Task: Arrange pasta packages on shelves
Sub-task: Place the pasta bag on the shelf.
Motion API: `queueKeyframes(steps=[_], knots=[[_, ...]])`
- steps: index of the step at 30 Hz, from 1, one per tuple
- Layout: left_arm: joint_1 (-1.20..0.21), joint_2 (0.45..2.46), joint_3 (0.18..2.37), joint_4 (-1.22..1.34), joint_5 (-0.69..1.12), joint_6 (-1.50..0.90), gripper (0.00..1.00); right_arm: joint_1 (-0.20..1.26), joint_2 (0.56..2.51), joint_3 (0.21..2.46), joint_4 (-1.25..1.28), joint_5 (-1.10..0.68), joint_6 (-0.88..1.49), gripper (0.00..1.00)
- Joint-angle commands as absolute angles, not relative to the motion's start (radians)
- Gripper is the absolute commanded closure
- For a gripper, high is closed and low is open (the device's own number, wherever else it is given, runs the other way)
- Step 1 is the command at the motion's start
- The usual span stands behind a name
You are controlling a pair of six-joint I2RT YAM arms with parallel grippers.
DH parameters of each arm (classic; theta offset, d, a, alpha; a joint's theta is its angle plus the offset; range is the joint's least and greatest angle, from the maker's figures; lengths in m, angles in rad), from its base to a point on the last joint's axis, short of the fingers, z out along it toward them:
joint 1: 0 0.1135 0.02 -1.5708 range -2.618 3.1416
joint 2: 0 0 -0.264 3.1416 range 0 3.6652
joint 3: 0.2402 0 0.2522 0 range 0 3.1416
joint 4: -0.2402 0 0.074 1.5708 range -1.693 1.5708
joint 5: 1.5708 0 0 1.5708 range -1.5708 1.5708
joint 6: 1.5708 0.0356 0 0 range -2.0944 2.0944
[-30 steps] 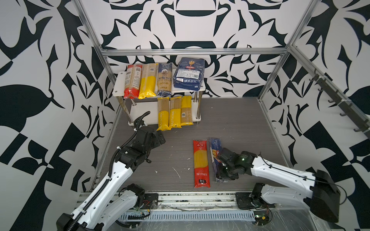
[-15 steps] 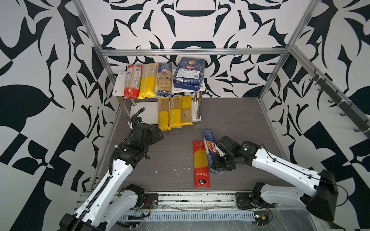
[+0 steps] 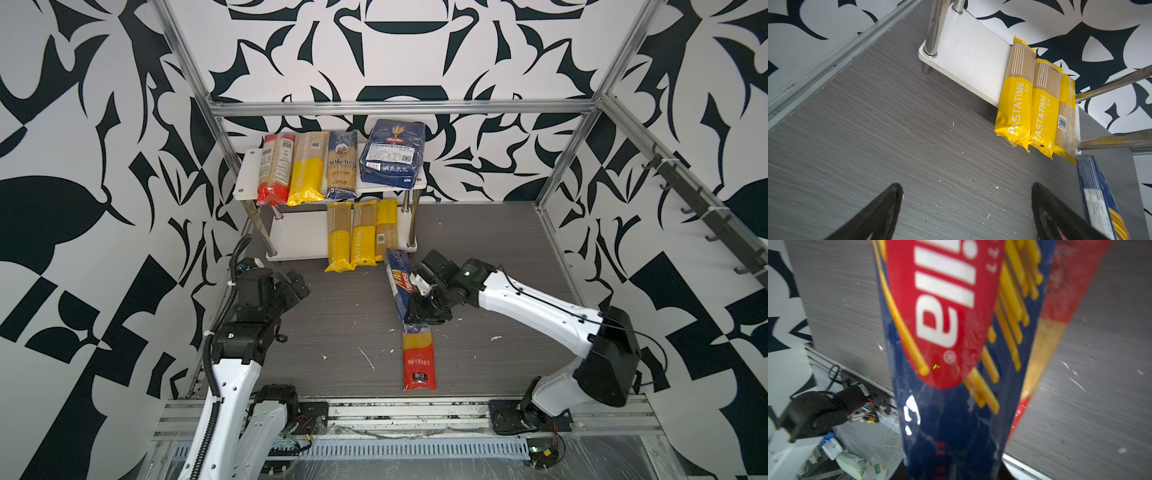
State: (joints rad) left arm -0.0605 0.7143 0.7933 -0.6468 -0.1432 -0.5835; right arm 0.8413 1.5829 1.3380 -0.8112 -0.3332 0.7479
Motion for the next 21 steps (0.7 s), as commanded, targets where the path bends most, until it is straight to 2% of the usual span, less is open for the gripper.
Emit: queueKeyframes(steps=[1, 12, 21], knots=[[-0.052, 0.691, 0.790, -0.695, -0.112, -0.570, 0.01, 0.844, 1.610, 1.504, -0.650, -0.365, 0.678, 0.78], [-0.052, 0.603, 0.788, -0.713, -0.086, -0.659, 0.01, 0.844, 1.873, 1.795, -0.604, -0.407, 0.647, 0.79], [-0.052, 0.604, 0.826, -0.749, -0.085, -0.613, 0.01, 0.842, 2.086, 2.077, -0.538, -0.421, 0.632, 0.79]])
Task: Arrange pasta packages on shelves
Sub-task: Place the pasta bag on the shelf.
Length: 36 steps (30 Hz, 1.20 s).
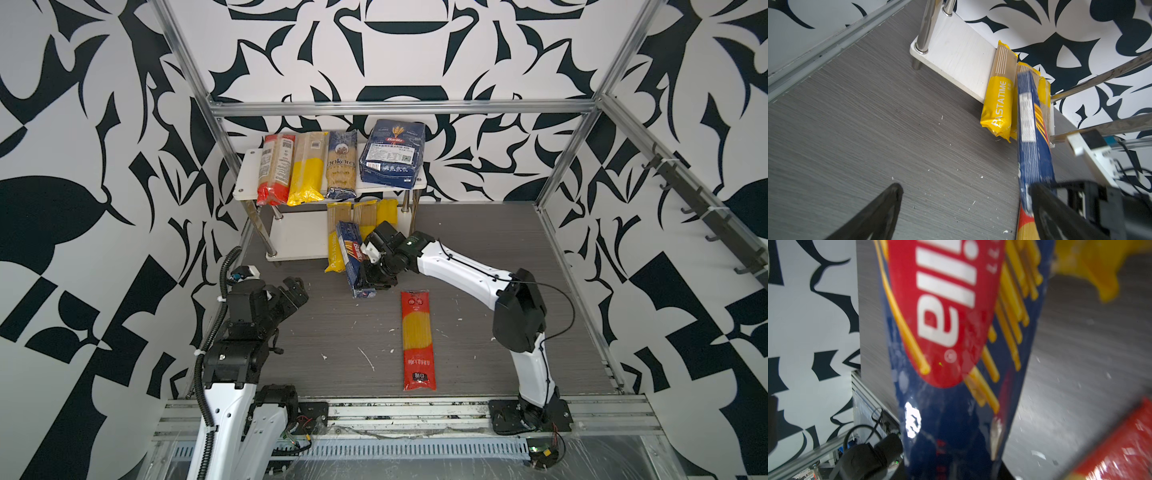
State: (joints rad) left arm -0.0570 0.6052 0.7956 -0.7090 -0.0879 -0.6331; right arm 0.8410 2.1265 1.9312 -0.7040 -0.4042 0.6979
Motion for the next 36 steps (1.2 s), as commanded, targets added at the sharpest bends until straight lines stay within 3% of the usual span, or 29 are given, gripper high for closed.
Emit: queueKeyframes(steps=[1, 20, 36], knots=[[-0.052, 0.607, 0.832, -0.747, -0.086, -0.609, 0.01, 0.841, 2.115, 2.128, -0.551, -0.421, 0.627, 0.79], [-0.065, 0.618, 0.899, -0.784, -0.178, -0.504, 0.01, 0.783, 2.513, 2.646, -0.405, -0.508, 0.717, 0.79], [-0.064, 0.643, 0.904, -0.769, -0.196, -0.499, 0.01, 0.765, 2.583, 2.694, -0.346, -0.533, 0.762, 0.66]])
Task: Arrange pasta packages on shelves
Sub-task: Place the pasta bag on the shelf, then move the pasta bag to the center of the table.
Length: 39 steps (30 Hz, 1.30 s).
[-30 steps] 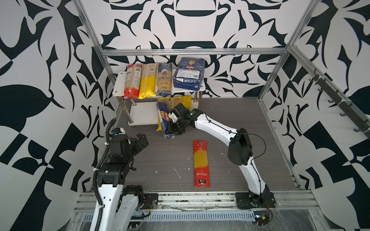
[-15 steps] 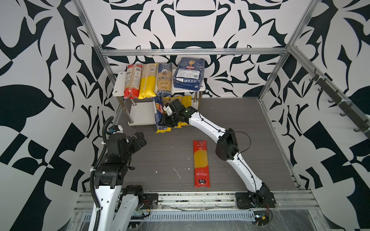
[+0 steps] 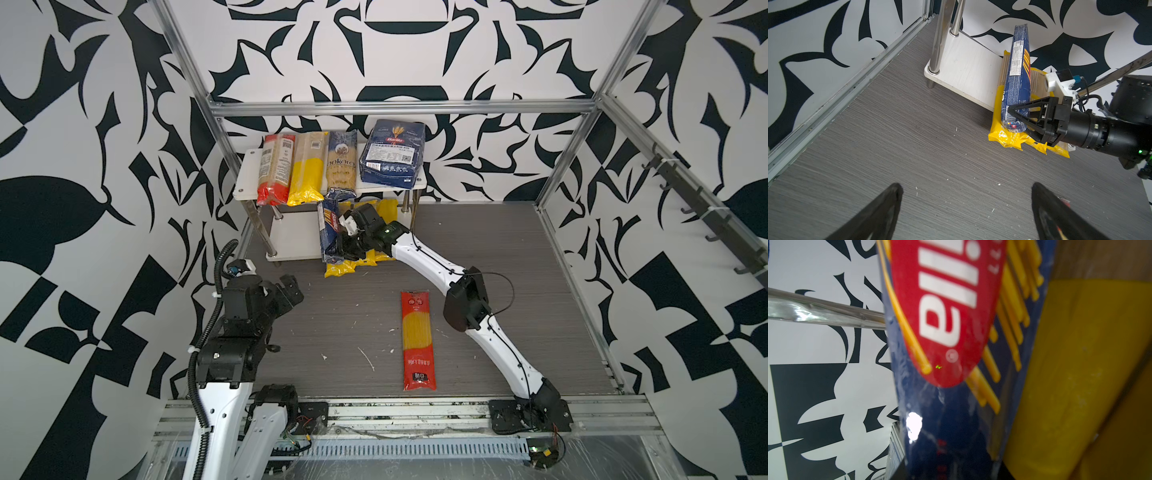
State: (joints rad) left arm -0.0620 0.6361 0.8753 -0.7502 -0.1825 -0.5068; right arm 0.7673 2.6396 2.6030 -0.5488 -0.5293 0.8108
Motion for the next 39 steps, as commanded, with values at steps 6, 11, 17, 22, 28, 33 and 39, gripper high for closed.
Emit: queueKeyframes(steps=[6, 11, 17, 22, 28, 33, 39], knots=[[-0.064, 0.651, 0.916, -0.769, -0.203, -0.493, 0.01, 0.766, 2.605, 2.704, -0.341, -0.539, 0.769, 0.43], [-0.063, 0.656, 0.915, -0.775, -0.220, -0.493, 0.01, 0.764, 2.619, 2.711, -0.334, -0.549, 0.783, 0.28], [-0.064, 0.667, 0.928, -0.773, -0.228, -0.485, 0.01, 0.755, 2.623, 2.707, -0.345, -0.554, 0.797, 0.27], [-0.063, 0.675, 0.911, -0.758, -0.221, -0.492, 0.01, 0.750, 2.587, 2.679, -0.391, -0.557, 0.774, 0.27], [-0.063, 0.687, 0.877, -0.722, -0.186, -0.527, 0.01, 0.760, 2.465, 2.466, -0.440, -0.544, 0.712, 0.27], [-0.063, 0.672, 0.820, -0.669, -0.125, -0.592, 0.01, 0.790, 2.295, 2.252, -0.461, -0.508, 0.648, 0.27], [-0.080, 0.695, 0.788, -0.658, 0.009, -0.657, 0.00, 0.796, 2.067, 1.922, -0.431, -0.460, 0.615, 0.27]])
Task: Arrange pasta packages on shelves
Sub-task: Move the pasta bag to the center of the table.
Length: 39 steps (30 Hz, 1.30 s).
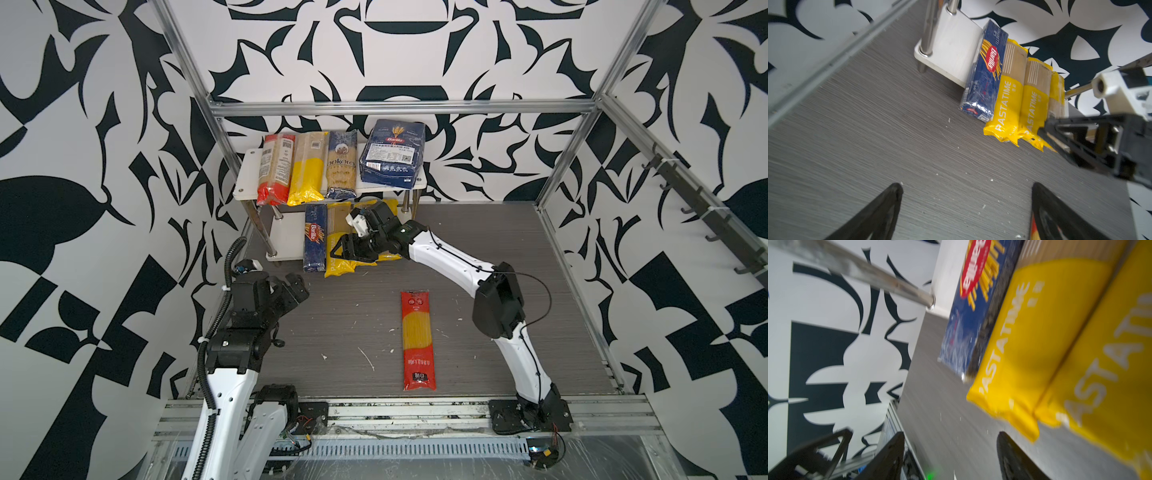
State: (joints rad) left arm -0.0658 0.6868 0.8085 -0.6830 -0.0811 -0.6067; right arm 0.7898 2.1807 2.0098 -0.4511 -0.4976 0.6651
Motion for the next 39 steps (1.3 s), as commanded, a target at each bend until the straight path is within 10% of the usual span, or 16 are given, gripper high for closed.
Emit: queueKeyframes(steps=[1, 12, 22, 39], knots=[[-0.105, 0.701, 0.781, -0.659, 0.000, -0.665, 0.00, 0.796, 2.018, 1.850, -0.428, -0.440, 0.608, 0.27], [-0.658, 0.690, 0.667, -0.659, -0.381, -1.012, 0.01, 0.788, 1.558, 1.344, -0.622, -0.167, 0.617, 0.26], [-1.312, 1.079, 0.701, -0.583, -0.759, -1.413, 0.01, 0.743, 1.101, 1.124, -0.952, 0.053, 0.722, 0.22], [-1.656, 1.536, 0.769, -0.255, -0.800, -1.652, 0.01, 0.738, 0.779, 1.070, -1.232, 0.092, 0.708, 0.19]])
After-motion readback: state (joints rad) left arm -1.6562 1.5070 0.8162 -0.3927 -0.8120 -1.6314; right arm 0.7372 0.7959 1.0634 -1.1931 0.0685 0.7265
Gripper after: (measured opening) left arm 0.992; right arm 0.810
